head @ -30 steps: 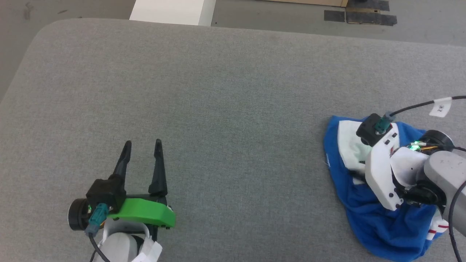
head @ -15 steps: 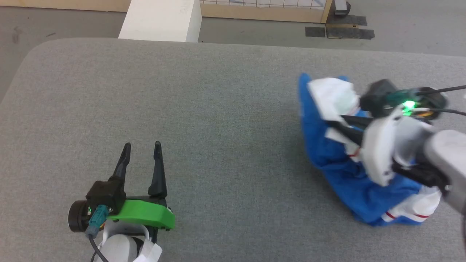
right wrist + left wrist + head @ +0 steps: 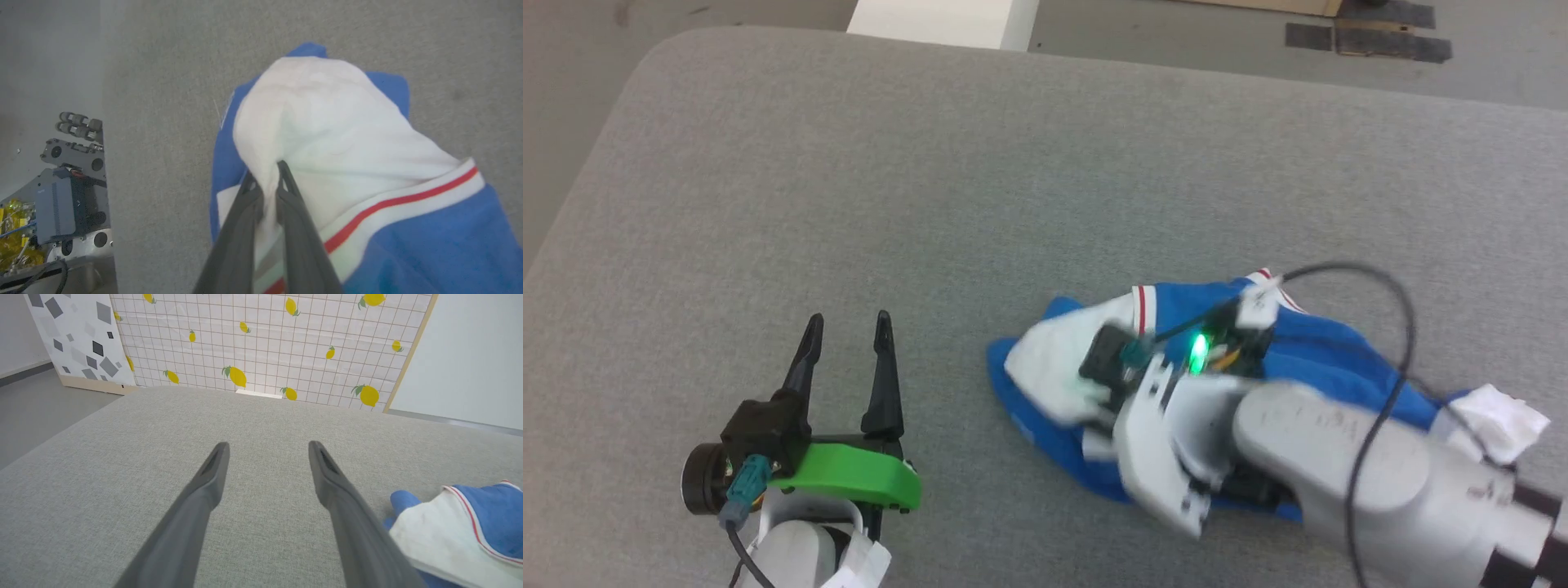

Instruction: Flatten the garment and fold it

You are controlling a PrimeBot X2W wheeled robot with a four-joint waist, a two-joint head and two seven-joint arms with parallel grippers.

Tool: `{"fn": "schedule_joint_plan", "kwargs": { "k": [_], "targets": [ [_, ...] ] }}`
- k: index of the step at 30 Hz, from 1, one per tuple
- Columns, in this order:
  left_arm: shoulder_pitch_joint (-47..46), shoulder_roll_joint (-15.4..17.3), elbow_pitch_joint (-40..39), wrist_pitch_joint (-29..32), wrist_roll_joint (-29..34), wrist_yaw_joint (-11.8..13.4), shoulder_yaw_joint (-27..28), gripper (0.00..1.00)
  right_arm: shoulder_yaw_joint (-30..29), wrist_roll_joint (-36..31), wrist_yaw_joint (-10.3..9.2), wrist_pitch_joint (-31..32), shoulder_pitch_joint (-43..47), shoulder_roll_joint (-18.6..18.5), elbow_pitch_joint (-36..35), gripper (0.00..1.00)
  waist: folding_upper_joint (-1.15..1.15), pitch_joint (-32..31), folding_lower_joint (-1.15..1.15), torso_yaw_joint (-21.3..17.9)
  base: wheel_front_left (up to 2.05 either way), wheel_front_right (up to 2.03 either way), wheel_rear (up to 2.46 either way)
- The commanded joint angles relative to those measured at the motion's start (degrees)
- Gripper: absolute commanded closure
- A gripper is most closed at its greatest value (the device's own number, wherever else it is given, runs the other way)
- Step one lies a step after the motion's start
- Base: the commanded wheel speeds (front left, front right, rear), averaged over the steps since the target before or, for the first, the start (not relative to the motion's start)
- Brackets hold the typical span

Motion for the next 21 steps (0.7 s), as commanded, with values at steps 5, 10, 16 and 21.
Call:
{"fn": "schedule_joint_plan", "kwargs": {
  "k": [5, 10, 16, 21],
  "targets": [
    [-0.99, -0.14, 0.27, -0.21, -0.79, 0.81, -0.13, 0.00, 0.31, -4.43, -0.09, 5.97, 7.72, 1.14, -2.17, 1.00, 0.00, 0.46, 0.00, 0.25, 0.00, 0.00, 0.00],
    [-0.56, -0.14, 0.85, -0.21, -0.14, 0.45, 0.38, 0.00, 0.32, -6.07, -0.09, -1.02, 7.06, 0.87, -2.87, 0.00, 0.00, -1.67, 0.00, -1.94, 0.00, 0.00, 0.00],
    [0.68, -0.14, 0.92, -0.21, 1.97, -0.42, 2.17, 0.00, -2.66, -6.13, -0.09, -17.02, 5.31, -2.23, -3.46, 0.00, 0.00, -6.04, 0.00, -5.21, 0.00, 0.00, 0.00],
    [1.92, -0.14, 0.40, -0.21, 3.35, -1.17, 3.93, 0.00, -14.44, -7.58, -0.09, -26.81, 8.34, -5.04, -3.67, 0.00, 0.00, -8.01, 0.00, -7.82, 0.00, 0.00, 0.00]
  ]
}}
